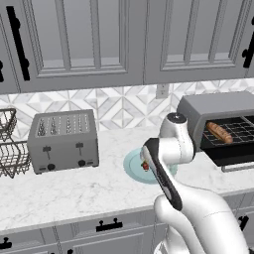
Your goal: Pick up the kebab skewer and baguette bread, and place them inside the toaster oven. Close the toaster oven door and start by setting the timer.
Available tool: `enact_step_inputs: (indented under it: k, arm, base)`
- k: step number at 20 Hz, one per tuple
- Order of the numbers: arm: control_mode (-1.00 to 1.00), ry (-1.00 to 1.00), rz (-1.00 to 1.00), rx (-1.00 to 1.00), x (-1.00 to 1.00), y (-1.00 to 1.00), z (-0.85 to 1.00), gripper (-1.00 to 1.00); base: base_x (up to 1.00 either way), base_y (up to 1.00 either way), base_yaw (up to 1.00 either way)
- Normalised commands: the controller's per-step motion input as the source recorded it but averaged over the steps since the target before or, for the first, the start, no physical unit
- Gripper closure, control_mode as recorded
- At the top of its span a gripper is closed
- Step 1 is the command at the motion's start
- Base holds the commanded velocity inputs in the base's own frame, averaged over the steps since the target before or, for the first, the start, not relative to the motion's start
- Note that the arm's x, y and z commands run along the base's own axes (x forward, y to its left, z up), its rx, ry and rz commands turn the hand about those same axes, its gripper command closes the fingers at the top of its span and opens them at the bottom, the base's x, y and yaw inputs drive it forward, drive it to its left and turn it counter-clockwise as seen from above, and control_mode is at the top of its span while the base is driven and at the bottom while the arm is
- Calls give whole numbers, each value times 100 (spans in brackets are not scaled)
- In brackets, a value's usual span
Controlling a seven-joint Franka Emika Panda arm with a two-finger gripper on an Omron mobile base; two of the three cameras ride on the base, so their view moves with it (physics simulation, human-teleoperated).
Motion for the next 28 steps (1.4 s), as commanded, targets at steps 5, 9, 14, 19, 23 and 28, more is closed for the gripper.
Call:
enact_step_inputs:
  k: [5, 9, 14, 19, 23, 28]
  arm:
    - [-100, 5, 0, 0, 49, 15, -27, -100]
    - [-100, 2, 0, 1, 36, 0, -20, -100]
    - [-100, 4, -1, 3, 36, 0, -30, -100]
    - [-100, 3, -1, 4, 16, 0, -52, -100]
    - [-100, 0, -1, 0, 16, 0, -35, -100]
    - [-100, 0, -1, 0, 27, 1, -28, -100]
  base:
    - [0, 0, 0]
    - [0, 0, 0]
    - [0, 0, 0]
    - [0, 0, 0]
    - [0, 0, 0]
    - [0, 0, 0]
